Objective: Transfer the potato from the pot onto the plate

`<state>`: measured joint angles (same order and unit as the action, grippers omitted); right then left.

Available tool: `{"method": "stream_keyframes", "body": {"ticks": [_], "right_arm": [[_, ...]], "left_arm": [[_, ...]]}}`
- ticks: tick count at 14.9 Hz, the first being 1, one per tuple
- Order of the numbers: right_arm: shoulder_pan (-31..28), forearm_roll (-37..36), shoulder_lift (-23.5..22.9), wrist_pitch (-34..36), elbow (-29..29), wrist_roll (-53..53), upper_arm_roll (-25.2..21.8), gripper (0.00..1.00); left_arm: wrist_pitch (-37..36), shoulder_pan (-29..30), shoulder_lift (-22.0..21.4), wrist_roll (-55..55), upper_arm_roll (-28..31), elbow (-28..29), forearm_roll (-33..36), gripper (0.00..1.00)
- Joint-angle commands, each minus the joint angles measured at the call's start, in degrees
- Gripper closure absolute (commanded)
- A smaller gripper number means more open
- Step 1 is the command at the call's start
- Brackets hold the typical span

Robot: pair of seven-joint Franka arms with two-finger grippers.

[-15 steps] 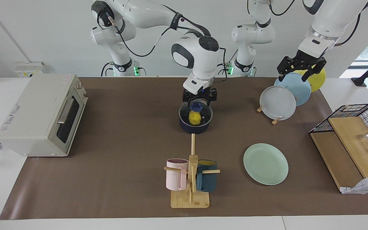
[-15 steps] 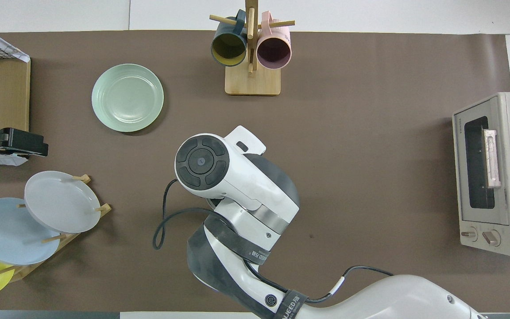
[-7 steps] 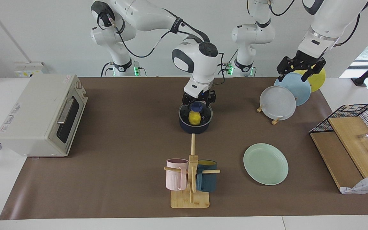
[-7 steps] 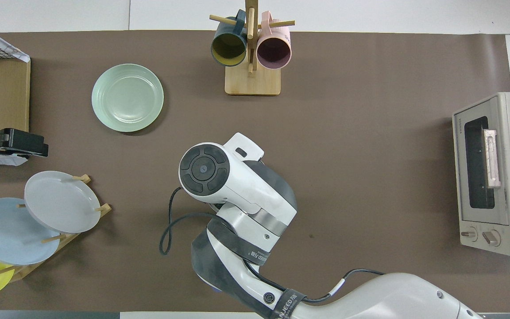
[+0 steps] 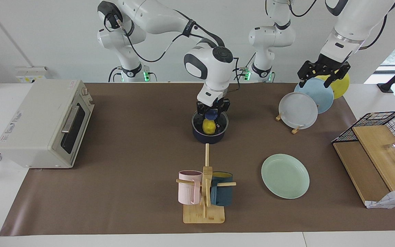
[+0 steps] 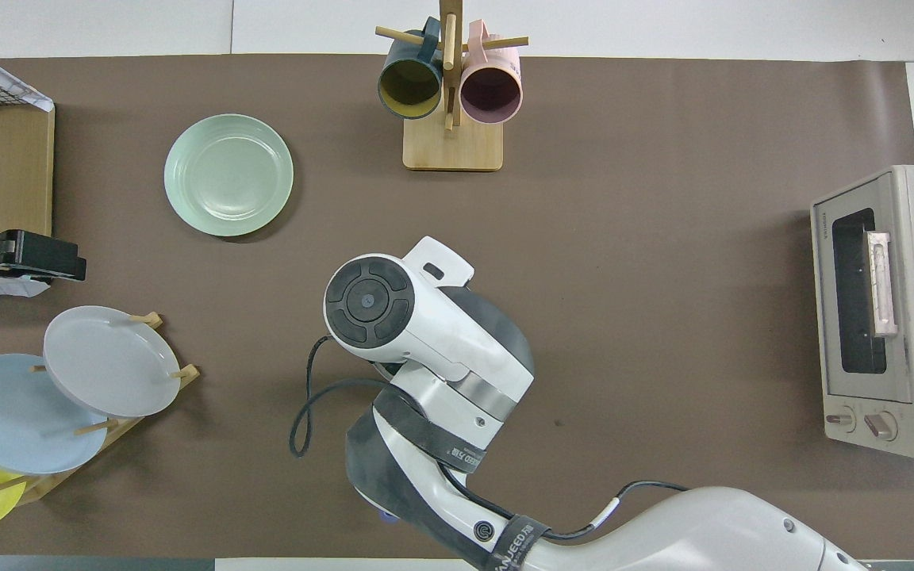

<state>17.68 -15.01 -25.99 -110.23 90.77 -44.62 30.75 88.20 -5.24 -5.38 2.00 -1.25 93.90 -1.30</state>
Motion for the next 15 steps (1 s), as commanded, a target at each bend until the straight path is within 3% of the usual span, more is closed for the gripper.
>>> {"method": "stream_keyframes", "body": {"ticks": [1, 5, 15], "right_arm": [[-1.07, -1.34, 0.33, -1.13, 0.63, 0.85, 0.98, 0.29], [-1.07, -1.34, 0.16, -0.95, 0.02, 0.93, 0.98, 0.42], [-1.77, -0.37, 0.07, 6.16, -7.97, 5.23, 0.45, 0.44]], "left_arm": [[1.00, -0.21, -1.47, -0.50, -0.15, 1.55, 0.07, 0.00], [0.83, -0.21, -1.47, -0.85, -0.24, 1.73, 0.07, 0.00], [0.74, -1.70, -1.56, -0.33, -0.24, 1.81, 0.07, 0.00]]}}
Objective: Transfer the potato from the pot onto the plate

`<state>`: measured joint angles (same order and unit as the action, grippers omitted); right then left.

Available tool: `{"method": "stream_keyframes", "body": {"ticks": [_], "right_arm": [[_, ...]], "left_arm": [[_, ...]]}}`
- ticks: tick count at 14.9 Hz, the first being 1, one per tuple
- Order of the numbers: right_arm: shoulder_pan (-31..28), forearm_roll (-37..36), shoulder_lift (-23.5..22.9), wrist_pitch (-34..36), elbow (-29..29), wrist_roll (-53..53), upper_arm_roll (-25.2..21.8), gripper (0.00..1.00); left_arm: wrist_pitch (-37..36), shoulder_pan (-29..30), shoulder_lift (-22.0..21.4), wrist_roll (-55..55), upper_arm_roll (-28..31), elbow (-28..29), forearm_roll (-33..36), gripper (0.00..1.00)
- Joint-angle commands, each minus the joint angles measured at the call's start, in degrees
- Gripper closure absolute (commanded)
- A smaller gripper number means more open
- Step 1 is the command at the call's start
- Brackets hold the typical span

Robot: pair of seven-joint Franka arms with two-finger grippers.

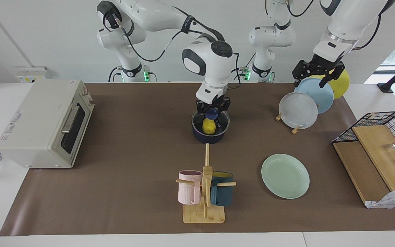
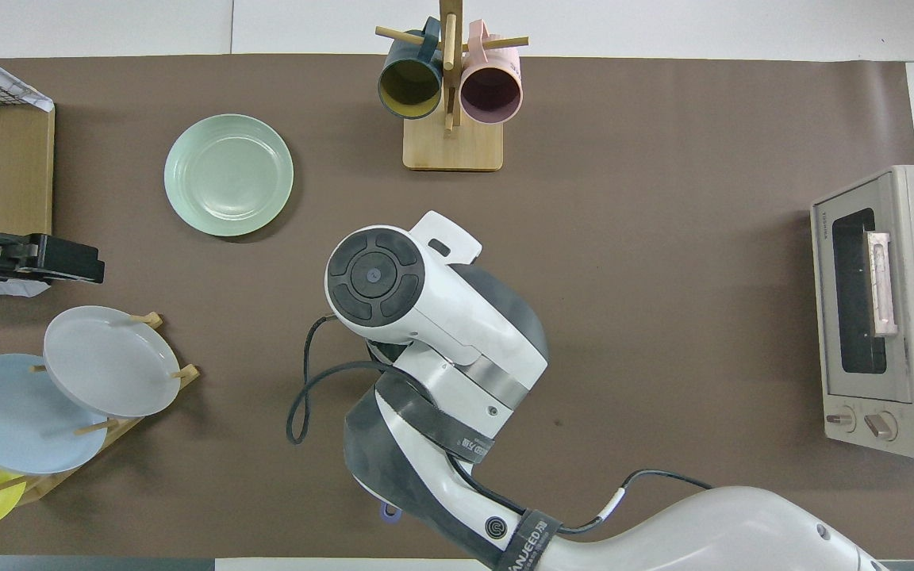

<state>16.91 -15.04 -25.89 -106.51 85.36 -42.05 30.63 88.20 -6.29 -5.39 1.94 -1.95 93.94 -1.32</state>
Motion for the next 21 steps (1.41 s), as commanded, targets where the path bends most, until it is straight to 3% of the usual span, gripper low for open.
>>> {"method": "stream_keyframes", "body": {"ticks": [1, 5, 9, 16, 21], "right_arm": [[-2.13, -0.25, 0.31, 3.14, -2.91, 5.20, 0.48, 0.44], [-3.55, 5.71, 2.59, 3.85, -2.92, 15.40, -5.22, 0.44], [-5.49, 8.26, 3.91, 5.70, -2.48, 27.69, -11.10, 0.44], [-5.49, 13.88, 5.32, 4.30, 0.33, 47.29, -24.28, 0.44], [-5.57, 16.88, 6.20, -5.27, 6.92, 61.02, -32.03, 0.44]], "left_arm": [[0.83, -1.01, -1.56, -0.27, 0.46, 1.86, 0.09, 0.00], [3.72, -5.13, -1.47, 4.19, 0.46, 3.69, 0.09, 0.00], [10.66, -13.12, -0.68, 14.12, 0.46, 8.17, -0.09, 0.00], [26.99, -25.69, 6.87, 27.83, 0.46, 17.13, -0.62, 0.00], [35.62, -30.45, 13.11, 32.24, 0.46, 19.26, -0.62, 0.00]]}}
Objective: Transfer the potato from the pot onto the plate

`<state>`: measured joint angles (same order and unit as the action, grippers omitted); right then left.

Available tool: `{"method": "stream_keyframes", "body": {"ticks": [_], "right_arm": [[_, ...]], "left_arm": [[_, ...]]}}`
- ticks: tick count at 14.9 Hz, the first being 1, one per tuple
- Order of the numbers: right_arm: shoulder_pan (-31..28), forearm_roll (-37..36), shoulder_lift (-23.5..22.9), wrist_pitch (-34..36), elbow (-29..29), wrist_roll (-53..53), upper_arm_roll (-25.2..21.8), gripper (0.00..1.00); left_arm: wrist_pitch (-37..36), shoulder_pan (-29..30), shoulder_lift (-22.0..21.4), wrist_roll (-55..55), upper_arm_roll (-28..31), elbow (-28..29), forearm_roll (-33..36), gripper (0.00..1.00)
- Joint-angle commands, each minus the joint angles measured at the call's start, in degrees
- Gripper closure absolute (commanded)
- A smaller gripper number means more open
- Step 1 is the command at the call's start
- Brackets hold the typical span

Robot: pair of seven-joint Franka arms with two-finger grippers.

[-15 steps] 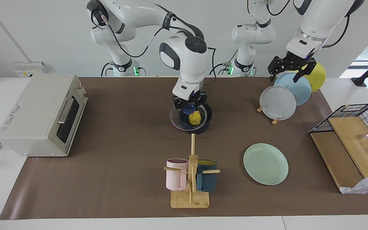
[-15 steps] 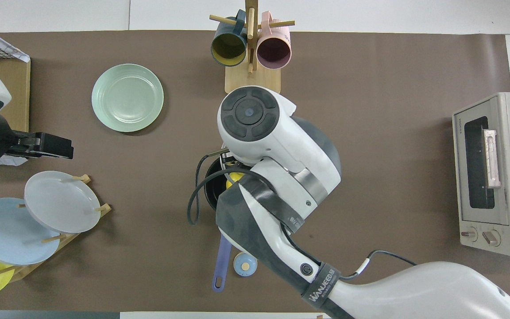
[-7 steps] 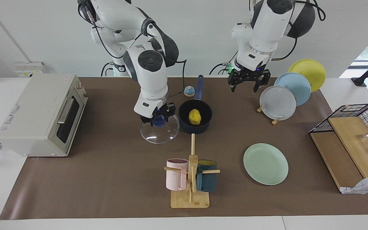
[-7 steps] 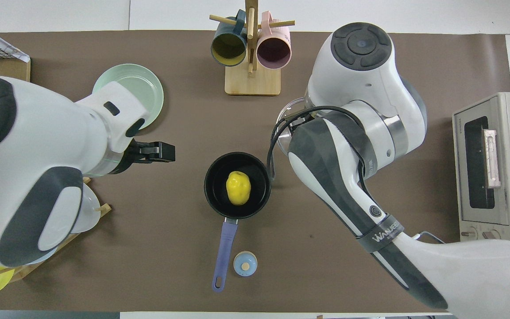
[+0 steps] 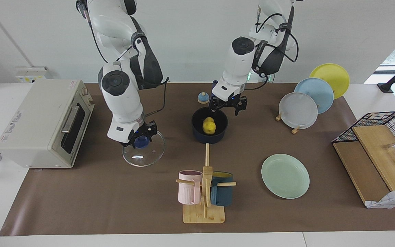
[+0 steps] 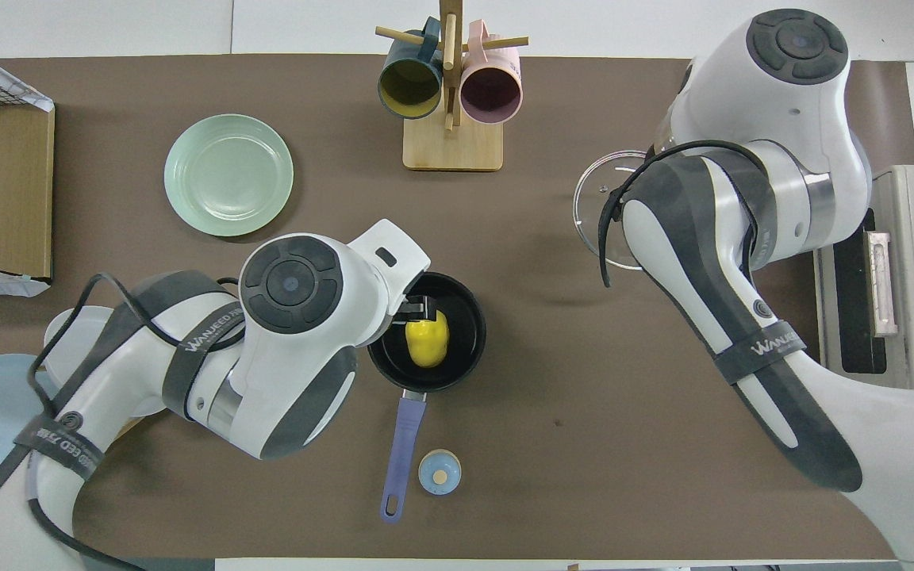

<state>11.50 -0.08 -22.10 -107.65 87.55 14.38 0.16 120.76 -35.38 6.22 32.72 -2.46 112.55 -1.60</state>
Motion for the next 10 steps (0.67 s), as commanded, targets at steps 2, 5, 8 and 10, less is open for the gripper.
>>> {"method": "stream_keyframes", "body": {"ticks": [2, 5, 8, 10], "right_arm": [[-0.51, 1.93, 1.98, -6.86, 6.14, 8.37, -3.23, 0.44], [-1.13, 2.19, 0.92, -11.34, 8.77, 14.79, -6.39, 0.44], [-1.21, 4.21, 0.66, -13.20, 11.50, 15.59, -7.36, 0.44], [-1.21, 4.21, 0.39, -14.51, 11.77, 15.60, -7.45, 0.44]], "left_arm": [[4.92, -2.49, 3.18, 3.48, 0.97, 0.65, -0.33, 0.00], [6.86, -2.59, 4.24, 5.94, 0.97, 0.74, -0.33, 0.00], [8.62, -2.85, 5.82, 7.70, 0.97, 0.74, -0.33, 0.00], [8.97, -3.55, 6.61, 8.41, 0.97, 1.09, -0.33, 0.00]]}}
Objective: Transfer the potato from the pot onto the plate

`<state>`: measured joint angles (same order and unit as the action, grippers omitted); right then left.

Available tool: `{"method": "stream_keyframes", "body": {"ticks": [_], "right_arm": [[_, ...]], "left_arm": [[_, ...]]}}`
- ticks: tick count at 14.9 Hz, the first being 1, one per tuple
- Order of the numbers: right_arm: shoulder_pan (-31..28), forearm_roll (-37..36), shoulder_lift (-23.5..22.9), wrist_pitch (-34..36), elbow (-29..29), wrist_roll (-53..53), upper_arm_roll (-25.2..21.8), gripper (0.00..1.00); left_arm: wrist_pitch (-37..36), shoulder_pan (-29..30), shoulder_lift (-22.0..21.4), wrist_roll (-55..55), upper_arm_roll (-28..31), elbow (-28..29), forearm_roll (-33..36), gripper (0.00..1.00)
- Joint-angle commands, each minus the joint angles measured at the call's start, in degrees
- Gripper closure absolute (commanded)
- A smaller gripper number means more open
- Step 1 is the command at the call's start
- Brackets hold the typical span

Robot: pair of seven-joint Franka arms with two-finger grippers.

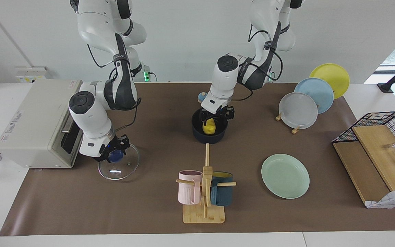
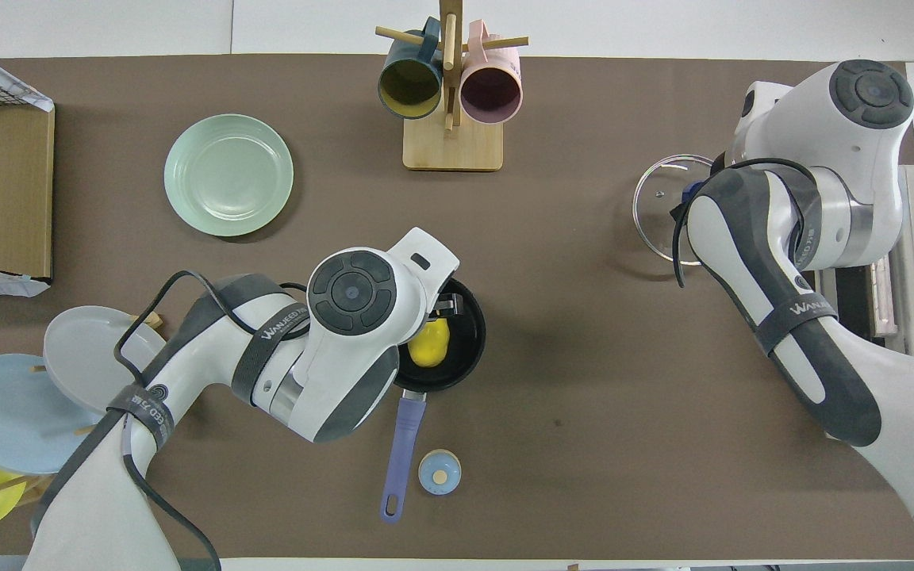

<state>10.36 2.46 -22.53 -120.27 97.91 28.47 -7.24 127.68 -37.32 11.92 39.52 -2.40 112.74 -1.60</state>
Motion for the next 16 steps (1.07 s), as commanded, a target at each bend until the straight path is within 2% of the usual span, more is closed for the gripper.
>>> {"method": "stream_keyframes", "body": {"ticks": [1, 9, 10, 11, 12, 13, 16], "right_arm": [[-0.07, 1.67, 0.39, -2.86, 1.67, 1.50, -0.14, 0.44], [-0.07, 1.32, -0.76, -7.78, 5.98, 2.73, -1.11, 0.42], [-0.07, 1.32, -0.76, -7.79, 5.98, 2.73, -1.11, 0.36], [-0.07, 1.41, -0.76, -7.53, 5.89, 2.73, -1.11, 0.19], [-0.07, 1.50, -0.76, -7.44, 5.81, 2.47, -1.11, 0.07], [-0.07, 1.67, -0.76, -6.92, 5.54, 2.29, -1.11, 0.00], [0.10, 3.33, 0.72, -3.07, 4.23, 1.24, -1.19, 0.00]], "left_arm": [[2.14, -1.87, 1.00, 2.14, 0.90, 0.90, -0.33, 0.00], [3.19, -3.02, 2.58, 2.67, 0.90, 1.43, -0.24, 0.00], [3.11, -3.02, 2.58, 2.67, 0.90, 1.43, -0.24, 0.00], [2.93, -3.10, 2.58, 2.67, 0.90, 1.43, -0.24, 0.00], [3.02, -3.54, 2.58, 2.76, 0.90, 2.04, -0.24, 0.00], [3.54, -4.42, 2.49, 2.76, 0.99, 3.00, -0.24, 0.00], [3.63, -4.69, 2.49, 2.67, 0.99, 3.54, -0.07, 0.00]]}}
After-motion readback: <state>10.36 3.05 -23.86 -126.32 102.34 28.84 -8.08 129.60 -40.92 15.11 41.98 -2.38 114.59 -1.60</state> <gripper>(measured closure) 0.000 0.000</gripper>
